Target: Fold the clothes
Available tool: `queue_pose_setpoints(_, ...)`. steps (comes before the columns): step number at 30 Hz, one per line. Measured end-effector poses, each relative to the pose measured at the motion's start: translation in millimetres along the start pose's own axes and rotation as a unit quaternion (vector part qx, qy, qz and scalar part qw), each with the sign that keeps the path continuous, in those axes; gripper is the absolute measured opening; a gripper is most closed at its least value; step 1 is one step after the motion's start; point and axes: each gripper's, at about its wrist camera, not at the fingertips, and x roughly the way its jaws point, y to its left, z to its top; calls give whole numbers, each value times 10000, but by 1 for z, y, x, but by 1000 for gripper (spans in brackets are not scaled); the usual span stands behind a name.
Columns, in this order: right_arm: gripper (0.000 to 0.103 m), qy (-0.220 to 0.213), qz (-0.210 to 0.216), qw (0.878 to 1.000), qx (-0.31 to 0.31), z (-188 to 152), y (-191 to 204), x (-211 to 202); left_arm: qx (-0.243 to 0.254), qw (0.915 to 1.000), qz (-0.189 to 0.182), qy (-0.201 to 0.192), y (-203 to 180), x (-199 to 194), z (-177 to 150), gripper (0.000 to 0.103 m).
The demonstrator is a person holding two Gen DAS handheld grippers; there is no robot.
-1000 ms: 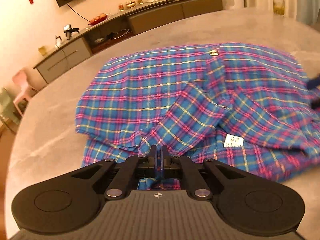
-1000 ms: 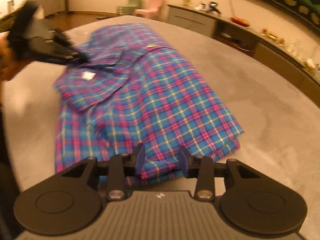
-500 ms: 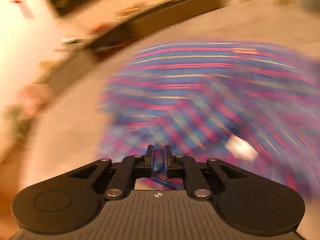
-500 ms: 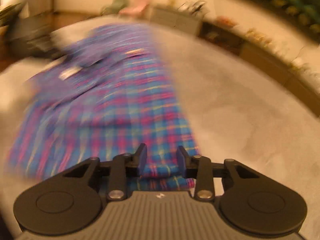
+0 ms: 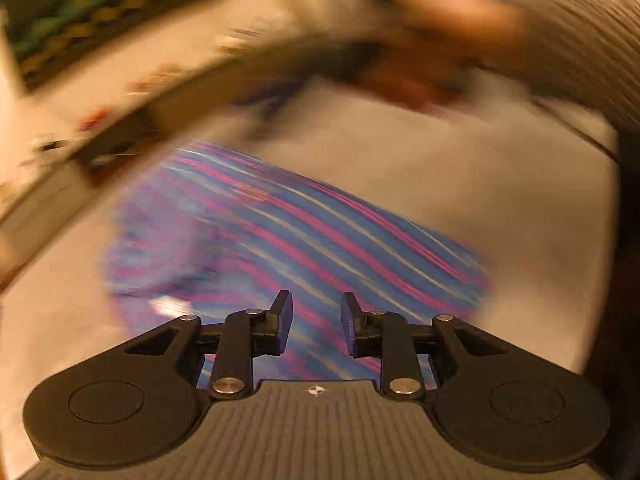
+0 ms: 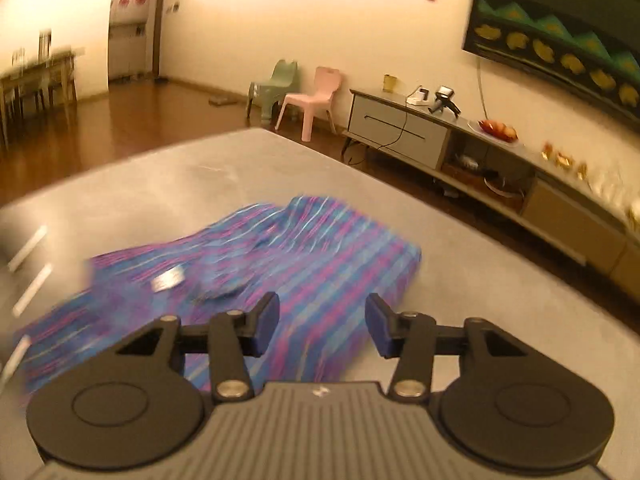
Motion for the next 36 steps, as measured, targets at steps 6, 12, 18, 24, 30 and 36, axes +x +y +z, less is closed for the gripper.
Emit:
queue_pose_setpoints(6, 41, 736, -19, 9934, -884, -17, 11, 87, -258, 9961, 717, 448, 40, 16, -24, 32)
queue_pose_setpoints(12, 40, 1457, -197, 9872, -612, -74, 11, 6, -680, 9709, 2143, 830, 98, 24, -25, 32)
queue_pose_setpoints(18, 56, 935, 399, 9936, 499, -111, -19, -102, -1790, 9798, 888, -85, 108, -11, 1, 32)
queue_pose_setpoints(24, 69, 765, 256, 9918, 993, -116, -60, -71, -1714, 9847, 320, -47, 90, 40, 43, 60)
queue_pose_setpoints(30, 61, 751, 1118, 9849, 1091, -120, -64, -47, -1719, 9844, 242, 297, 93, 102, 49, 61)
queue_pose_setpoints(36, 14, 1065, 1118, 9850, 774, -102, -55, -37, -1510, 9884, 176, 45, 82, 106, 59, 13)
